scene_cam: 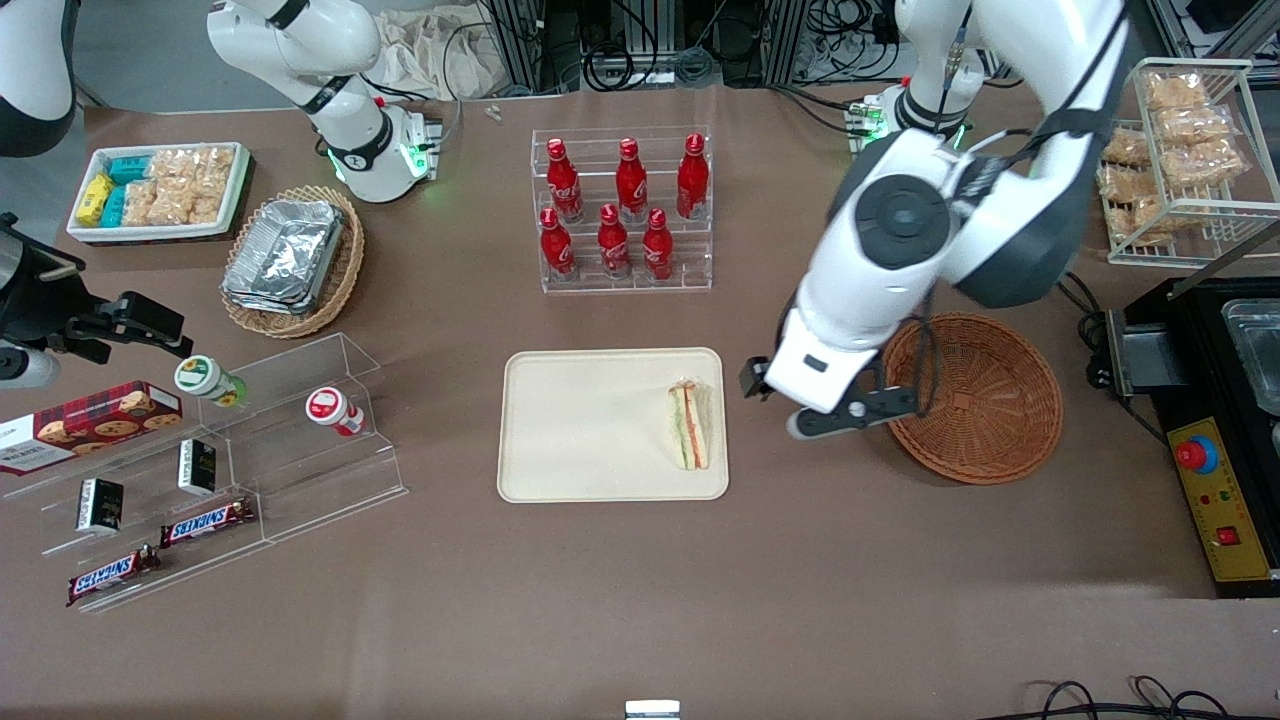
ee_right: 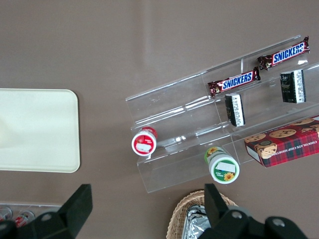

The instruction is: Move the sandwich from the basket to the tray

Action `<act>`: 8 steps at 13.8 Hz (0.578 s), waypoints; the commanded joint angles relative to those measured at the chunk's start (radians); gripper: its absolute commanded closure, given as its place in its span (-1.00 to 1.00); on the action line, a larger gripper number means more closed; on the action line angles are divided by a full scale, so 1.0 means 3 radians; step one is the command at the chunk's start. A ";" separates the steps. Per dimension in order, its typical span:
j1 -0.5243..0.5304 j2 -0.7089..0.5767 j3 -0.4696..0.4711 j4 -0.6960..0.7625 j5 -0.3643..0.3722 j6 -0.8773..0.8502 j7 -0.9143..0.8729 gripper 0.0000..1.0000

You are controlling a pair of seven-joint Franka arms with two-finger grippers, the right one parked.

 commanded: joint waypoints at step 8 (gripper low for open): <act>0.0291 -0.1041 0.1182 -0.0247 -0.0518 -0.1337 0.2087 -1.00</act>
